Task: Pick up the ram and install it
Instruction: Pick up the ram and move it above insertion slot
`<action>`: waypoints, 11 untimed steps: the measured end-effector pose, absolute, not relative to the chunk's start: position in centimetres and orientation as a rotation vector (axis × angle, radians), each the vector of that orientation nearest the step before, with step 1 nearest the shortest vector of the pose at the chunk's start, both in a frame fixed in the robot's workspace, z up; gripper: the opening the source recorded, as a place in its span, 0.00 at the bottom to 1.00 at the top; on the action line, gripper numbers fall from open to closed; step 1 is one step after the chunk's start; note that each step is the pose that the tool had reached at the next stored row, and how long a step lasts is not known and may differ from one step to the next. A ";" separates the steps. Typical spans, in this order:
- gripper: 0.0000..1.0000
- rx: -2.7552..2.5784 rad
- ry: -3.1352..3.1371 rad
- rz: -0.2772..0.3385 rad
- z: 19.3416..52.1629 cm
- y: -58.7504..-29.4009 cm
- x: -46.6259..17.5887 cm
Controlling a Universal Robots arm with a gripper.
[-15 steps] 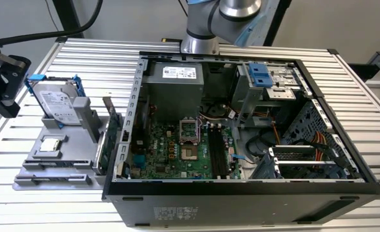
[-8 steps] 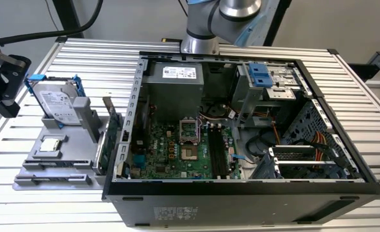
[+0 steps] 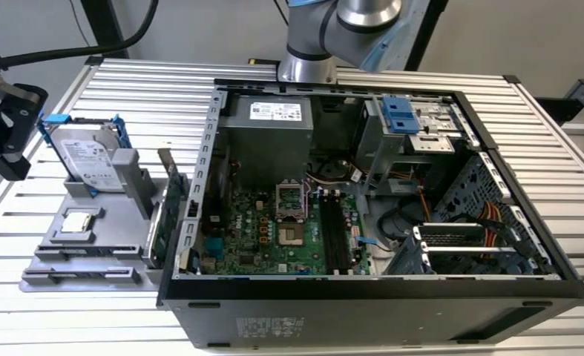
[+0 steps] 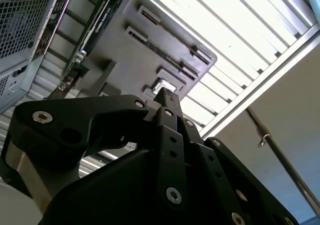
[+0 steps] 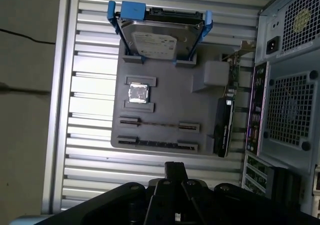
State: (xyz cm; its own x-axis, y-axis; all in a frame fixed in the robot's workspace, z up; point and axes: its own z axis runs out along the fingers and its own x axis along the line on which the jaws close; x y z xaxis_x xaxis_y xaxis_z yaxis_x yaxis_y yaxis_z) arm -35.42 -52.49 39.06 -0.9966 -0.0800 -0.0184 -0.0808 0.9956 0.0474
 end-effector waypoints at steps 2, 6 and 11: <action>0.00 -0.137 3.121 0.075 39.1 -52.5 -35.4; 0.00 -0.174 3.120 0.076 39.1 -52.5 -35.4; 0.00 -0.242 3.117 0.076 39.1 -52.5 -35.4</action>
